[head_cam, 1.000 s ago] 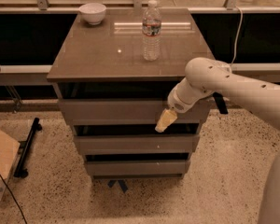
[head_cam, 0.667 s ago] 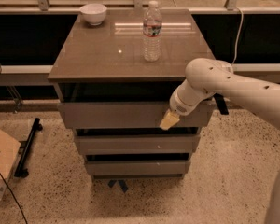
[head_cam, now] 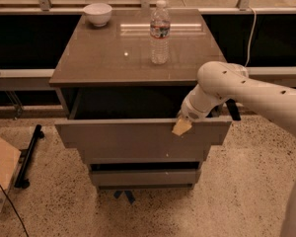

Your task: Open top drawer

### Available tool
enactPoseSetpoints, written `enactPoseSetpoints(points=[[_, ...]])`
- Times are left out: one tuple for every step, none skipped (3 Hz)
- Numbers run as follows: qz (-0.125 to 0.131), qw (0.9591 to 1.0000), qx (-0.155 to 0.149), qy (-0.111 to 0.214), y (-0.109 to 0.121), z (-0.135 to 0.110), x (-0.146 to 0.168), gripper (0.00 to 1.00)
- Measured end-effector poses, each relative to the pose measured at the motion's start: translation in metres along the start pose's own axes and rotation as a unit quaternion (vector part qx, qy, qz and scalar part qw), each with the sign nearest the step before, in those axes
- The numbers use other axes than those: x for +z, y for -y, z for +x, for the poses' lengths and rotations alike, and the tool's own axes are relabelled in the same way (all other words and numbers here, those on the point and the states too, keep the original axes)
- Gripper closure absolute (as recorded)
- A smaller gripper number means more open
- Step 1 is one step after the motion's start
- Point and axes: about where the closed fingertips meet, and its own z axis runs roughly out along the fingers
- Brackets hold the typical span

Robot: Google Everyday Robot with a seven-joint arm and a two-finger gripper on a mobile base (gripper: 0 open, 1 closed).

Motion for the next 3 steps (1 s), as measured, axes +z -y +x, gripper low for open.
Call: enactPoseSetpoints(points=[[0.006,1.0000,-0.002,-0.006,-0.0232,0.0056,-0.0216,0.90],[0.005,1.0000,-0.002,-0.006,-0.0238,0.0062,-0.0193,0.60],[0.004,1.0000,-0.003,-0.007,-0.0247,0.0060,-0.0181,0.36]])
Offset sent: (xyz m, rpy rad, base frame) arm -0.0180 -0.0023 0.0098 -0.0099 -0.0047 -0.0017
